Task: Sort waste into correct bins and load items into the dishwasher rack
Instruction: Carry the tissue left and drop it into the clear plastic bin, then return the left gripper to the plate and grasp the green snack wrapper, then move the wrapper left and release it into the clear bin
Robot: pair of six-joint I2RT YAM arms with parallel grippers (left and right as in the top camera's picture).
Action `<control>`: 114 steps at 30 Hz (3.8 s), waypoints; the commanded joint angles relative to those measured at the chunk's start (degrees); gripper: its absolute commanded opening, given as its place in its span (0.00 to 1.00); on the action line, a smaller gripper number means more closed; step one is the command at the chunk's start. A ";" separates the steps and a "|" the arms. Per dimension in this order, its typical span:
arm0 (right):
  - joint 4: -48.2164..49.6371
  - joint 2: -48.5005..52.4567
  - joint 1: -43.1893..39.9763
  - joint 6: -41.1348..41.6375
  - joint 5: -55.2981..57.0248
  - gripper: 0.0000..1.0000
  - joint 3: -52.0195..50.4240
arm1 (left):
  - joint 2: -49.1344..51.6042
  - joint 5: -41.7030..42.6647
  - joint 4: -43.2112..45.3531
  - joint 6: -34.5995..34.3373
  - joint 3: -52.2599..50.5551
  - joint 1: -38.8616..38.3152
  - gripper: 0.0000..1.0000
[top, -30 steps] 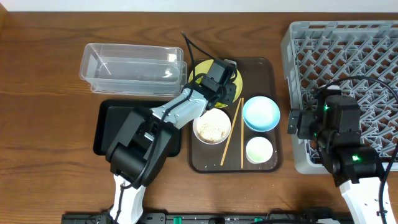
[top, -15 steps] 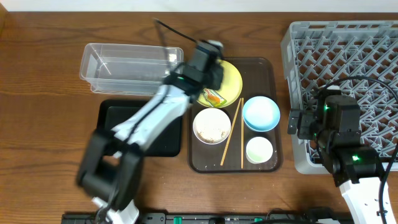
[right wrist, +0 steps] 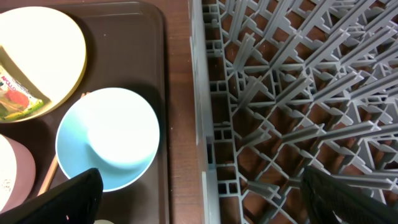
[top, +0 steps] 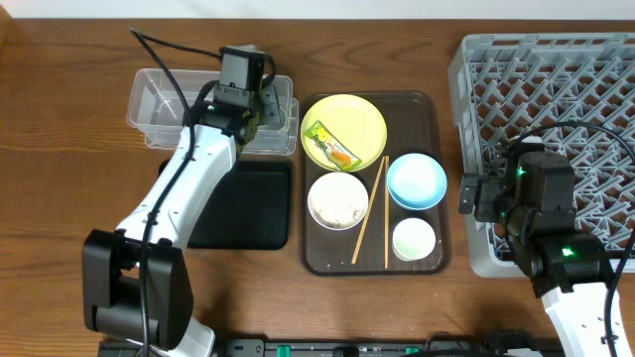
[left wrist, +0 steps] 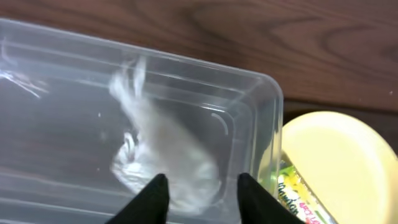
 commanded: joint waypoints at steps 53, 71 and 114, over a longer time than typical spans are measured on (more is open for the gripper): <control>-0.44 -0.13 0.33 -0.37 -0.07 0.99 1.25 | 12.83 5.27 7.82 -12.35 0.33 -15.10 0.12; -0.44 -0.13 0.33 -0.37 -0.07 0.99 1.25 | 17.33 2.47 0.26 -20.35 0.22 -15.10 0.38; -0.28 -0.13 0.33 -0.37 -0.07 0.99 1.25 | 1.44 2.03 4.20 -10.16 0.48 5.95 0.34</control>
